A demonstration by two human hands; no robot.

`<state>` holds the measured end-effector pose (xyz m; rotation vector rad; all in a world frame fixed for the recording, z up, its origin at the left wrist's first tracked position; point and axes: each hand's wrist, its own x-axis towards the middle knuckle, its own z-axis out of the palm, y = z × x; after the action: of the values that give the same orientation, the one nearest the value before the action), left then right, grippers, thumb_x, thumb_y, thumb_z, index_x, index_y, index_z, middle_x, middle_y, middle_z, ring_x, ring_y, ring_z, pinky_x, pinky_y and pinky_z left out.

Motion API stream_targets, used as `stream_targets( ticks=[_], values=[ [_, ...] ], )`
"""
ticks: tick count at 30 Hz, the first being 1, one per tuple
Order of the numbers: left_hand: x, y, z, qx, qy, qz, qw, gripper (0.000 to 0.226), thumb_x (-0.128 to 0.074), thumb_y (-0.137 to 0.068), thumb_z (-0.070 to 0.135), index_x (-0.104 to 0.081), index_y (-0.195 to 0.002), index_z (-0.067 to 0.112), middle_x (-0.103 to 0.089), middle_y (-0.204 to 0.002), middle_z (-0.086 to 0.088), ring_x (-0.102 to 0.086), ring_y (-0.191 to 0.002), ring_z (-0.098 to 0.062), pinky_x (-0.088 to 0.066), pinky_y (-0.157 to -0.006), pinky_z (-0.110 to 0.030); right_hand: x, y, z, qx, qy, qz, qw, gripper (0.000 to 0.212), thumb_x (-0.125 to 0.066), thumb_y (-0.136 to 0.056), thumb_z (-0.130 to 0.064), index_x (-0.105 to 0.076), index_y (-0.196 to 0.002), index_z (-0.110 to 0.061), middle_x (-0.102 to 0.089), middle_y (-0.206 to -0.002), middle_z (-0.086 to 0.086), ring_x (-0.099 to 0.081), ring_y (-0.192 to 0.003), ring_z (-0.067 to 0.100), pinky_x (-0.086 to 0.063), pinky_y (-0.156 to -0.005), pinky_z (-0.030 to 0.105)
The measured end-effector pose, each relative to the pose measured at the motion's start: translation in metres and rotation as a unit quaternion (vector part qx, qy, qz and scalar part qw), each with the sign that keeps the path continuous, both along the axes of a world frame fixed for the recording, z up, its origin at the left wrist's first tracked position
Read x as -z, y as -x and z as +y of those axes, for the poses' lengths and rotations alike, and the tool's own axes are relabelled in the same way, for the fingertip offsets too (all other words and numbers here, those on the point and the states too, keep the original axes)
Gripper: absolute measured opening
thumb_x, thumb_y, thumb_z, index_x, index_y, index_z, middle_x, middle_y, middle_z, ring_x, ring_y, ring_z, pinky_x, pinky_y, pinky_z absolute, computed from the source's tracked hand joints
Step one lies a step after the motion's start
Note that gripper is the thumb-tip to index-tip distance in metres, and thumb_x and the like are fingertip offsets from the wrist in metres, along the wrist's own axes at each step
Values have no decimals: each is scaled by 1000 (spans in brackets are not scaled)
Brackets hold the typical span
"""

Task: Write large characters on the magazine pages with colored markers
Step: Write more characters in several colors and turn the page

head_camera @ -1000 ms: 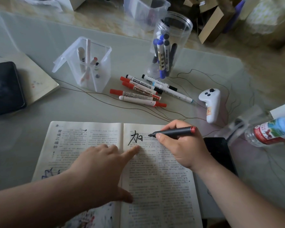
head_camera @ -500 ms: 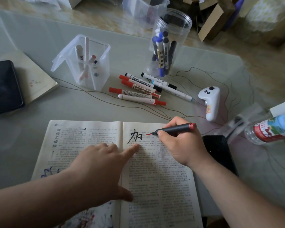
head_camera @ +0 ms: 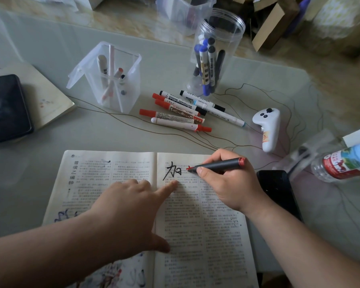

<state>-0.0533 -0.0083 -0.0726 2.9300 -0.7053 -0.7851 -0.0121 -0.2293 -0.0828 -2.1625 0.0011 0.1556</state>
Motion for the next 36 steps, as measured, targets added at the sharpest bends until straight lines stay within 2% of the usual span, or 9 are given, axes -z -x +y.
stream_targets(
  ticks=[4,8,12,16,22,27,33,34,36],
  values=[
    [1,0,1,1,0,-1,1000,125,-51,-63,95,21,-152,45,-50,-135,7,-49,-124,-19,-40,-101,-35,-4,0,1,-22,-9,20,1000,17,-81,-82,-15,-68,-71,-19,-66,-62,-9,-58,-55,2,-44,-51,17],
    [1,0,1,4,-1,1,1000,126,-50,-64,95,23,-152,44,-49,-136,7,-49,-124,-19,-40,-101,-34,0,-4,-1,15,2,21,1000,18,-78,-82,-16,-63,-73,-15,-62,-57,-12,-55,-52,2,-43,-51,17],
    [1,0,1,3,-2,2,1000,125,-51,-64,95,23,-152,44,-49,-137,7,-48,-125,-19,-41,-102,-35,0,-4,-4,16,-28,19,999,18,-79,-84,-15,-63,-75,-16,-63,-59,-14,-55,-54,0,-43,-53,13],
    [1,0,1,4,-1,7,1000,124,-51,-64,95,22,-151,45,-49,-138,7,-48,-125,-18,-41,-103,-35,1,-4,-3,6,-5,11,1000,17,-79,-83,-18,-64,-75,-17,-65,-62,-11,-57,-56,2,-45,-54,16],
    [0,0,0,0,1,11,1000,124,-52,-64,94,22,-151,46,-49,-137,7,-48,-124,-18,-41,-102,-35,-3,-5,-3,-13,-24,62,998,16,-79,-79,-8,-67,-70,-12,-61,-55,-12,-54,-52,1,-41,-50,16],
    [1,0,0,0,-3,10,1000,124,-52,-64,94,22,-151,47,-49,-137,6,-48,-124,-19,-42,-102,-36,-4,-3,-3,-40,-44,46,997,13,-81,-82,-12,-70,-75,-13,-68,-66,0,-60,-60,7,-47,-55,21],
    [2,0,1,5,-5,6,1000,125,-50,-64,95,24,-151,44,-49,-137,6,-48,-124,-19,-42,-102,-35,-1,-4,-3,-37,-10,45,998,14,-81,-82,-17,-68,-75,-17,-66,-63,-9,-59,-57,3,-46,-53,18],
    [2,0,1,6,-4,5,1000,125,-49,-64,96,25,-151,44,-49,-138,7,-48,-124,-19,-42,-102,-35,-1,-6,-4,-23,-2,43,999,16,-80,-81,-18,-66,-75,-16,-66,-62,-8,-59,-57,4,-47,-54,20],
    [2,0,0,6,-3,7,1000,125,-49,-64,96,25,-151,45,-48,-138,7,-49,-124,-18,-43,-101,-35,0,-9,-8,12,-12,32,999,17,-78,-76,-23,-64,-73,-14,-70,-66,2,-66,-65,17,-55,-61,34]
  ],
)
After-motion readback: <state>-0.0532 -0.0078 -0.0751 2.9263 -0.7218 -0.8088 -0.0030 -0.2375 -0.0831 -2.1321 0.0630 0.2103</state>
